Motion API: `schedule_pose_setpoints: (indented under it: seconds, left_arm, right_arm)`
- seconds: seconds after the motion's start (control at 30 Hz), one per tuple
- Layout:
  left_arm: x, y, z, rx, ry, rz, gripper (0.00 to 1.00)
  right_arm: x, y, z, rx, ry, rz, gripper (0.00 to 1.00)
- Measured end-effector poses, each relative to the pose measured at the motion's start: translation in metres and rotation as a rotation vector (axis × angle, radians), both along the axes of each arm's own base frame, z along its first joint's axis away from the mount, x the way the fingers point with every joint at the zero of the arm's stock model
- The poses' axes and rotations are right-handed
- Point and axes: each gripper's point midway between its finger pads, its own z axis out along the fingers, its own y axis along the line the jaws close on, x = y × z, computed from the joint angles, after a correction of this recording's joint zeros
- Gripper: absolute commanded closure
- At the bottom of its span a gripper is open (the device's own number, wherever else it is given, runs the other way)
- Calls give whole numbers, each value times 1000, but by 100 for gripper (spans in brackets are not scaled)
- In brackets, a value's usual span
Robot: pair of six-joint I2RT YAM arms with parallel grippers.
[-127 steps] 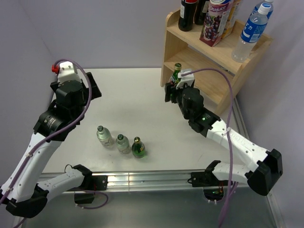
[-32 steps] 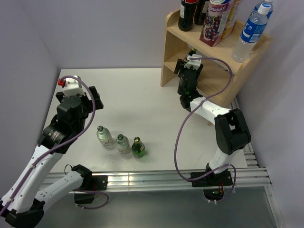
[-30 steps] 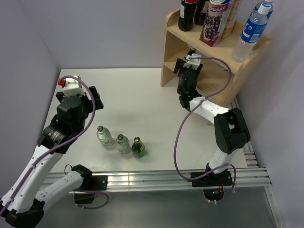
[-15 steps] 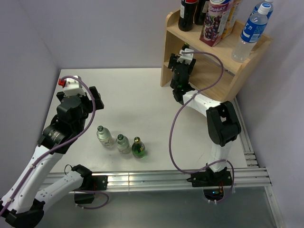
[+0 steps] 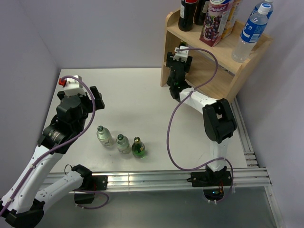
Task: Place and organize the beverage onto the shelf
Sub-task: Place the drink on the shelf.
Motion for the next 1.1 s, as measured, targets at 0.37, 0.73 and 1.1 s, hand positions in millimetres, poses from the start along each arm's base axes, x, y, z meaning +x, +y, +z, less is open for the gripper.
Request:
schedule_pose_setpoints:
  seconds: [0.37,0.73,1.1]
  left_arm:
    - [0,-1,-1,0,1,-4,1]
    - [0,-1,-1,-1,3,-7,0]
    - [0,-5,-1,-5,4,-26,0]
  right_arm:
    - [5,-2,1,10,-10,-31,81]
    - [7,-4,2,14,-28,-43,80]
    - [11,-6,1,3,-49,-25,80]
